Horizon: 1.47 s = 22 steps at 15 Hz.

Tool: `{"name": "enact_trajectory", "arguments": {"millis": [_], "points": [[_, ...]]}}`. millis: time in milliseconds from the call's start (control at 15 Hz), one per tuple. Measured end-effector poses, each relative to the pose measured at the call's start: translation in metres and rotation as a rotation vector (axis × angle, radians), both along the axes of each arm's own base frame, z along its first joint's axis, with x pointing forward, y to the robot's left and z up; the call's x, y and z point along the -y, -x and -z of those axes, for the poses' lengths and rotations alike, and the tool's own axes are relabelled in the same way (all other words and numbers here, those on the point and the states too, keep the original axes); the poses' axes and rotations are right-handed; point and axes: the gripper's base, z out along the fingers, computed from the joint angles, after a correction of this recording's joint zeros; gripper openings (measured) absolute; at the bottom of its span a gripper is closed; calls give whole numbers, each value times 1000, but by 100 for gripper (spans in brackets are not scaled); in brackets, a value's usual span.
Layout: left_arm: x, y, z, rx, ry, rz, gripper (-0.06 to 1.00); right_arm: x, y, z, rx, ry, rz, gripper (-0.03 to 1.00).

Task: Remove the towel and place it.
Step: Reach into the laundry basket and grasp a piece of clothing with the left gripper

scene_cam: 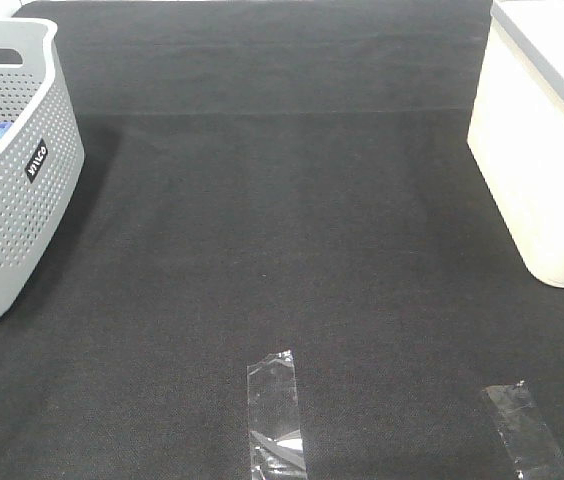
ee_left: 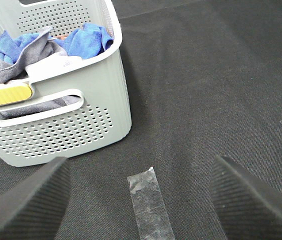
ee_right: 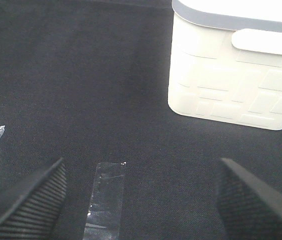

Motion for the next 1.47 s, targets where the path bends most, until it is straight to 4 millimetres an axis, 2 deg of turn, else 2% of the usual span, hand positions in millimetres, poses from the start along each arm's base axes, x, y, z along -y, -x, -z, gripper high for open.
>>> {"name": "enact_trajectory", "arguments": {"millis": [1467], "points": [[0, 0, 0, 0, 0, 0, 74, 0, 0, 0, 0, 0, 0, 76]]}}
